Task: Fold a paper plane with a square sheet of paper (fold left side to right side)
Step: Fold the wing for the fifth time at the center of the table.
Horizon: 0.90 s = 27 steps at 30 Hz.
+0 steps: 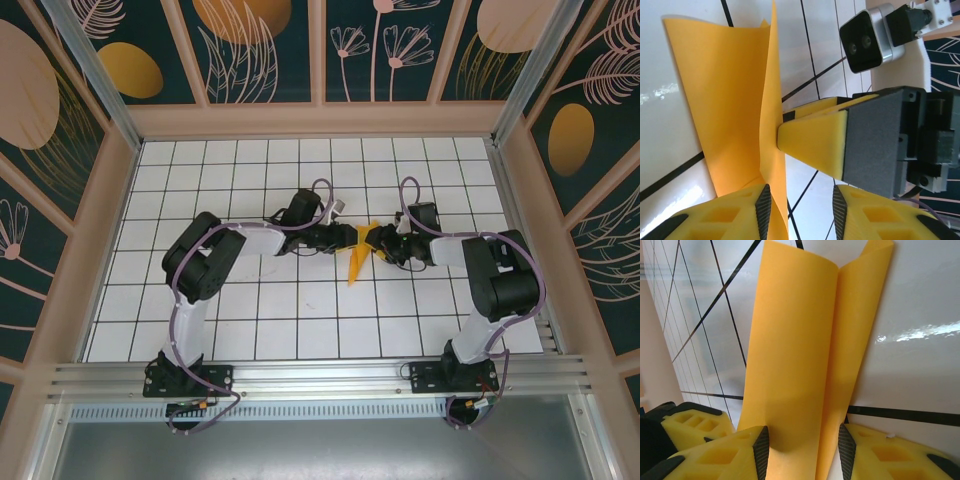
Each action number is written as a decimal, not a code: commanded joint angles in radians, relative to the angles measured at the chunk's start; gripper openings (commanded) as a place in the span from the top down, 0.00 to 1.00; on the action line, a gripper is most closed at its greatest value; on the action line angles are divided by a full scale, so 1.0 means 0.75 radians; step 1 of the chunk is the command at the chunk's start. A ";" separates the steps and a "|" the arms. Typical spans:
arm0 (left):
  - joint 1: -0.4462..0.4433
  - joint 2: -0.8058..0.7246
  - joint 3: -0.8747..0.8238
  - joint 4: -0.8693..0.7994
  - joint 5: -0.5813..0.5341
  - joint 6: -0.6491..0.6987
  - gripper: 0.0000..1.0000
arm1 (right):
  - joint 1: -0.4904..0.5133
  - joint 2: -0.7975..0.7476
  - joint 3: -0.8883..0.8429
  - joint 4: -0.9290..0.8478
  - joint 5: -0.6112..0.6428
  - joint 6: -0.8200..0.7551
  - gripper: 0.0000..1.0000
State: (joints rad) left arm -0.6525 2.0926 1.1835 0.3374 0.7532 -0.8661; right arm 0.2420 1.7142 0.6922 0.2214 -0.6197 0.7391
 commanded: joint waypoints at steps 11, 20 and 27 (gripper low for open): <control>0.007 0.086 0.107 -0.164 -0.025 0.099 0.72 | 0.019 0.068 -0.003 -0.050 0.064 -0.033 0.55; 0.006 0.114 0.183 -0.234 -0.037 0.170 1.00 | 0.020 0.071 0.002 -0.066 0.066 -0.045 0.55; 0.019 0.149 0.225 -0.278 -0.037 0.226 1.00 | 0.019 0.057 -0.001 -0.067 0.065 -0.053 0.55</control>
State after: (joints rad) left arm -0.6514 2.1750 1.3266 0.1699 0.7246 -0.7403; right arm 0.2420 1.7142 0.6941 0.2169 -0.6193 0.7345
